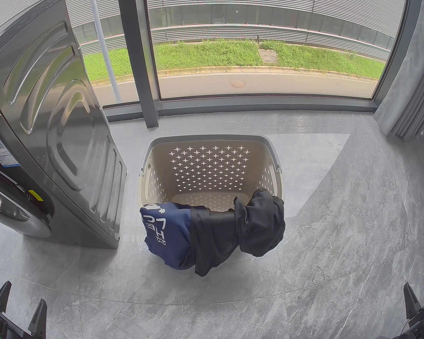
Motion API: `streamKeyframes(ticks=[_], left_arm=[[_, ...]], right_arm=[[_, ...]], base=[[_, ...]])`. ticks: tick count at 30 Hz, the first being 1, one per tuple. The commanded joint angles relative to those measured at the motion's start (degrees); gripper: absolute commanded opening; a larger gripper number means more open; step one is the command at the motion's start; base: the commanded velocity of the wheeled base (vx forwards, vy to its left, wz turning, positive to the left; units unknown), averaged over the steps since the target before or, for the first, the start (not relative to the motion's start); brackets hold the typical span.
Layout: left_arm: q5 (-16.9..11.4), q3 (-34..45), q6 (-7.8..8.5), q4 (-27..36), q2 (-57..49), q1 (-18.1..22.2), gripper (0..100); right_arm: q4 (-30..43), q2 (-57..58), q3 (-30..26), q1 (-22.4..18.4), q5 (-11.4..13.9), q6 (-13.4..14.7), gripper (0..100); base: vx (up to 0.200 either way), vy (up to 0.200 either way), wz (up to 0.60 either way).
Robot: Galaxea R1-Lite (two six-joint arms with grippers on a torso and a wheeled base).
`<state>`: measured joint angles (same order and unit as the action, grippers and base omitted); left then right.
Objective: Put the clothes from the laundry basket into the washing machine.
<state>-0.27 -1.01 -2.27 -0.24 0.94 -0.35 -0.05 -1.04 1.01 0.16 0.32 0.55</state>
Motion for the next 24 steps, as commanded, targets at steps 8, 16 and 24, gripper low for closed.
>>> streamKeyframes(ticks=[8, 16, 24], left_arm=[[0.0, 1.0, -0.02, 0.0, -0.9, 0.0, 100], [0.0, 1.0, -0.02, 0.0, -0.9, 0.0, 100], [0.0, 1.0, -0.02, 0.0, -0.9, 0.0, 100]], right_arm=[[0.0, 0.6, -1.0, 0.0, -0.1, 0.0, 100], [0.0, 0.6, -1.0, 0.0, 0.0, 0.0, 100], [0.0, 0.6, -1.0, 0.0, 0.0, 0.1, 100]], base=[[0.175, 0.000, 0.00], [0.000, 0.000, 0.00], [0.000, -0.075, 0.00]])
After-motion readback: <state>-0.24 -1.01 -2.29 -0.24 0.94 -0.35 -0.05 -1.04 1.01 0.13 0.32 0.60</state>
